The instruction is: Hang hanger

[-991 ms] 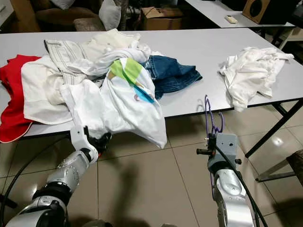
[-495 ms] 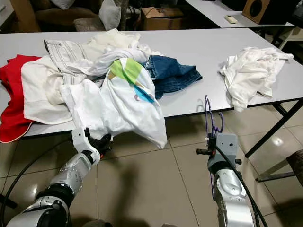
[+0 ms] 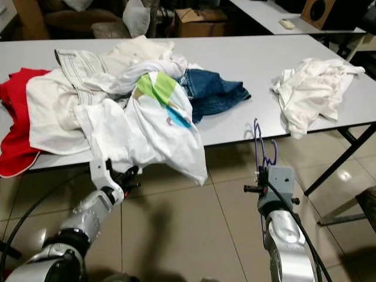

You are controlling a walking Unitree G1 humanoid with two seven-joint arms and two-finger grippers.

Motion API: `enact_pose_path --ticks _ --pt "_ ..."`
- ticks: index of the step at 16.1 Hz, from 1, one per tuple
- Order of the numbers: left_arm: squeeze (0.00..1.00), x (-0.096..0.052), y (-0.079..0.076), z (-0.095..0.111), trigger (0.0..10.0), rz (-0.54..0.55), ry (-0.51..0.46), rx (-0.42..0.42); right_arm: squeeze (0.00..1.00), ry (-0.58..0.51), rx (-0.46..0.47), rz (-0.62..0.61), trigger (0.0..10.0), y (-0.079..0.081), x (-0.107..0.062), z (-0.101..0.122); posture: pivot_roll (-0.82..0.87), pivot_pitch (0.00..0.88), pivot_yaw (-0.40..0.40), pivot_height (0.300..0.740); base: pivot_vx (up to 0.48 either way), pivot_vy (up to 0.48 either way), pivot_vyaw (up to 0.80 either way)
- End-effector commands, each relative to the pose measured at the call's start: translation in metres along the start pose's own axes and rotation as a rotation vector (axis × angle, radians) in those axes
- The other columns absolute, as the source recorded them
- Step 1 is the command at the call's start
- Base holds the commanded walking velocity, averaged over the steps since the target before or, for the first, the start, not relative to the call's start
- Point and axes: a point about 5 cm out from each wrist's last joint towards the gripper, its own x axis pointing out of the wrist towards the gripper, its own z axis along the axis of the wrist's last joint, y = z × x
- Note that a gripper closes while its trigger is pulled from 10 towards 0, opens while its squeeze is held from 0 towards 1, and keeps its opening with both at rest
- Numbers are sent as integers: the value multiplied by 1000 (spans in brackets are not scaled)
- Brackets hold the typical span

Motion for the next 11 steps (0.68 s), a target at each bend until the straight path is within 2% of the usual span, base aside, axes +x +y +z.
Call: enact_pose_path --ticks 1,3,4,5,6,7,8,9,11 --pt "0 0 -4 2 0 -58 22 53 0 -20 -2 -5 10000 -2 0 5 -188 0 -19 740 0 0 0" --pt "0 -12 -10 10 0 -261 67 190 0 -25 3 5 10000 -2 0 6 -179 0 -24 740 0 0 0" --pt "0 -27 -14 30 0 -385 52 244 0 -63 3 93 10000 2 0 12 -176 0 -24 740 0 0 0" --pt "0 -30 -14 43 0 -395 15 241 0 -78 6 152 10000 5 -1 16 -172 0 -25 740 0 0 0" --pt "0 -38 -15 66 0 -405 -49 245 0 -104 37 278 10000 12 -5 23 -169 0 -25 740 0 0 0" --pt "0 -42 -15 77 0 -398 -80 251 0 -114 38 341 10000 14 -8 27 -166 0 -25 740 0 0 0" --pt "0 -42 -15 77 0 -398 -80 251 0 -114 38 341 10000 14 -8 27 -166 0 -25 740 0 0 0" --pt "0 -52 -18 96 0 -394 -139 227 0 -146 31 506 10000 14 -20 38 -160 0 -23 740 0 0 0" --pt "0 -66 -31 112 0 -443 -215 168 0 -167 9 726 10000 15 -40 51 -149 0 -24 740 0 0 0"
